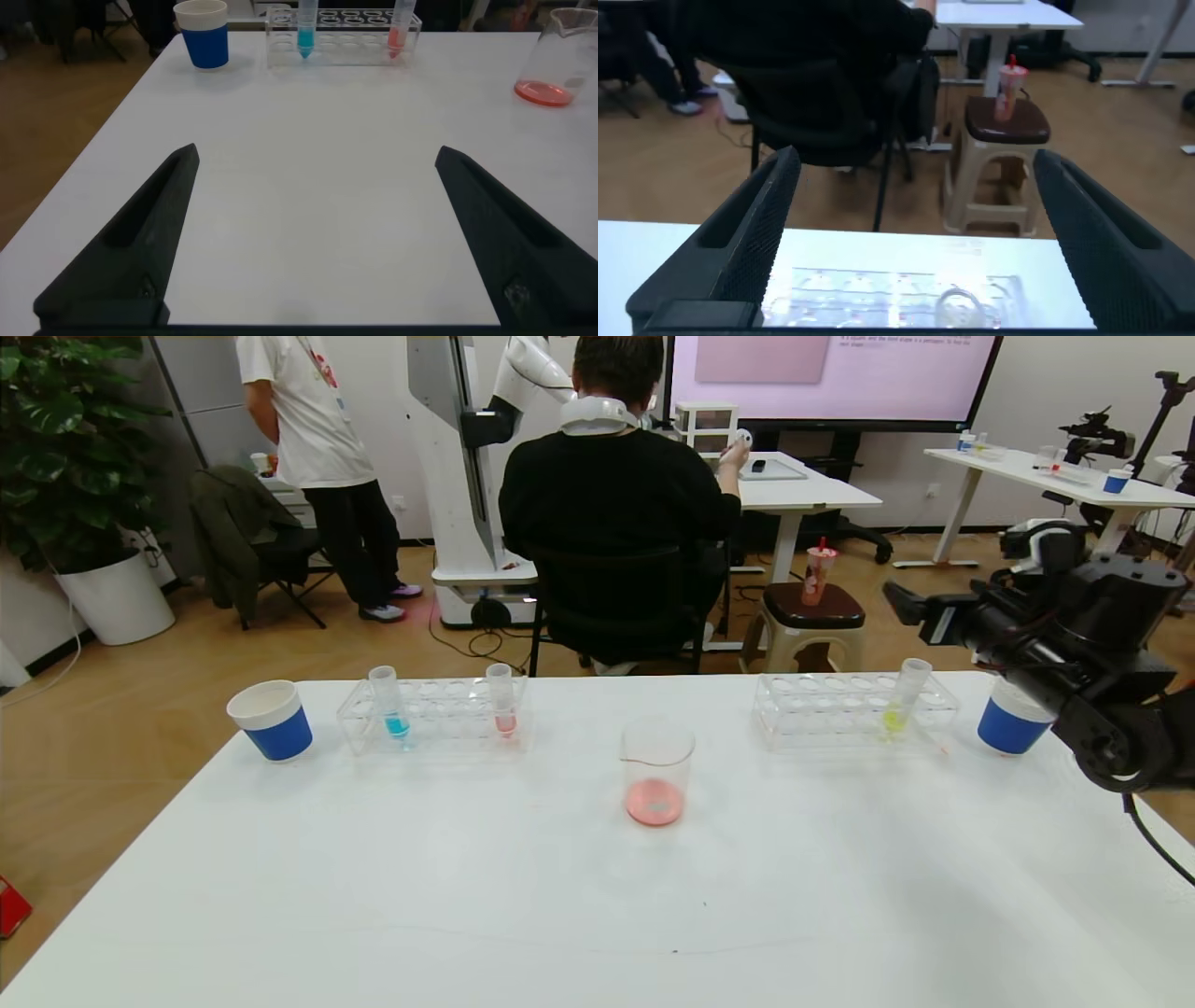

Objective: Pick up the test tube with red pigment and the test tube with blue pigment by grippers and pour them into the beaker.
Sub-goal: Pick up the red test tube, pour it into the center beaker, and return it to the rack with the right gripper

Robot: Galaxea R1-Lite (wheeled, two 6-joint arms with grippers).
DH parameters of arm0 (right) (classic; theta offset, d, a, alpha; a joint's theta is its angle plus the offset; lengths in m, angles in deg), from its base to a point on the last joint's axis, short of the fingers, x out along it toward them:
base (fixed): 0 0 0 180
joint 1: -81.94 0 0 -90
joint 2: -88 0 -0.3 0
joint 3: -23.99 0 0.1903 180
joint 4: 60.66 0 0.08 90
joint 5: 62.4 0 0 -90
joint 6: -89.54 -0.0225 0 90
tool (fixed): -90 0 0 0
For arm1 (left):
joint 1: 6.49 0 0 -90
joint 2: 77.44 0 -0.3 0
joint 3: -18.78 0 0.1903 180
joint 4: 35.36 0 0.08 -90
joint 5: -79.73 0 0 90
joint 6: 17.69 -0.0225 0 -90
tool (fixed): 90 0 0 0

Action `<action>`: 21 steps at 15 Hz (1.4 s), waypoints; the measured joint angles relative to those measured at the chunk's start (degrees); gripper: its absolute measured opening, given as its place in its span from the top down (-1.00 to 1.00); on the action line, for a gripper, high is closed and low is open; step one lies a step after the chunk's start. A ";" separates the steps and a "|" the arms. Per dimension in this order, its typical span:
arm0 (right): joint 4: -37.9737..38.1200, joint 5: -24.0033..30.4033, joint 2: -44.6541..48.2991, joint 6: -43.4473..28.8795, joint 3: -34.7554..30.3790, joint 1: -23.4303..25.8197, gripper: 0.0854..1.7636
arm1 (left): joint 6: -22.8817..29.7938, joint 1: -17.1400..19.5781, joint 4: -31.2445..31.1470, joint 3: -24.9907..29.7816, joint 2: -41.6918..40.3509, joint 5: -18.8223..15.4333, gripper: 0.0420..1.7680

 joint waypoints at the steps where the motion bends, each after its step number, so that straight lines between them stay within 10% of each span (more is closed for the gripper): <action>1: 0.11 -0.45 1.93 0.02 -1.27 -2.11 -0.97 | 0.00 0.00 0.00 0.00 0.00 0.00 -1.00; 13: 3.99 -2.45 48.29 3.02 -21.31 -5.13 -0.97 | -0.02 0.00 0.00 0.00 0.00 0.00 -1.00; 21: 44.46 -1.55 91.43 7.90 -27.09 -3.77 -0.97 | -0.02 0.00 0.00 0.00 0.00 -0.02 -1.00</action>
